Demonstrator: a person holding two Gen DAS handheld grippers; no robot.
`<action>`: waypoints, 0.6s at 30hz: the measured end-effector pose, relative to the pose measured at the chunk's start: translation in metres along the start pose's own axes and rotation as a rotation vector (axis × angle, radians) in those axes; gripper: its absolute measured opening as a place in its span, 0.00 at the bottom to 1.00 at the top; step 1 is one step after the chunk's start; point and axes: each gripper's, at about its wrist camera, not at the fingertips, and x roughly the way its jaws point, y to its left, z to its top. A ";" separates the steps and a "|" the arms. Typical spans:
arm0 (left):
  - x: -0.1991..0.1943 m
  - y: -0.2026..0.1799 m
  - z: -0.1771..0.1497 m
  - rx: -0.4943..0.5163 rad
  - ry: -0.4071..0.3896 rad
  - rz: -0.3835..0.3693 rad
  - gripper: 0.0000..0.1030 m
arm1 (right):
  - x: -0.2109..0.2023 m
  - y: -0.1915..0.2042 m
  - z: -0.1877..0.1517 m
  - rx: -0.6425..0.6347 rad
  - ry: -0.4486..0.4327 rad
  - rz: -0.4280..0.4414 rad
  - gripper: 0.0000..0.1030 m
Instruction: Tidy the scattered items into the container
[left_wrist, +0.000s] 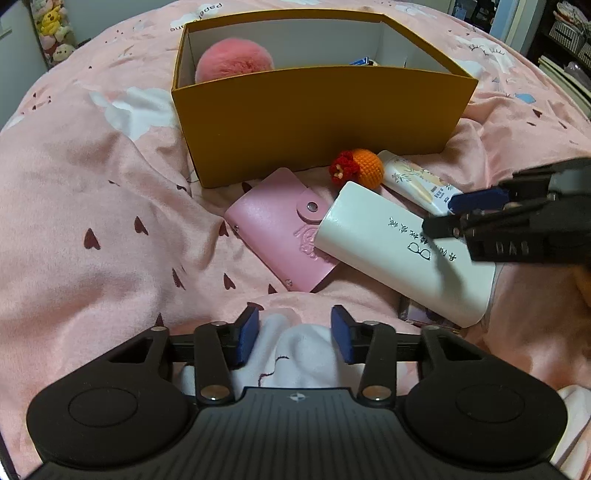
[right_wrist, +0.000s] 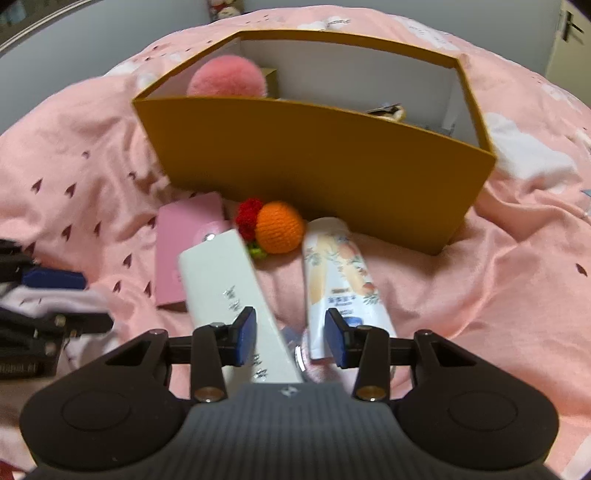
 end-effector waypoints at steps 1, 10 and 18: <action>0.000 0.002 0.000 -0.010 -0.002 -0.008 0.46 | 0.000 0.003 -0.002 -0.017 0.009 0.001 0.43; -0.001 0.005 0.003 -0.039 -0.002 -0.035 0.46 | -0.005 0.000 -0.009 -0.008 0.039 0.065 0.45; -0.001 0.004 0.003 -0.039 0.000 -0.035 0.46 | 0.008 0.022 -0.020 -0.111 0.091 0.093 0.56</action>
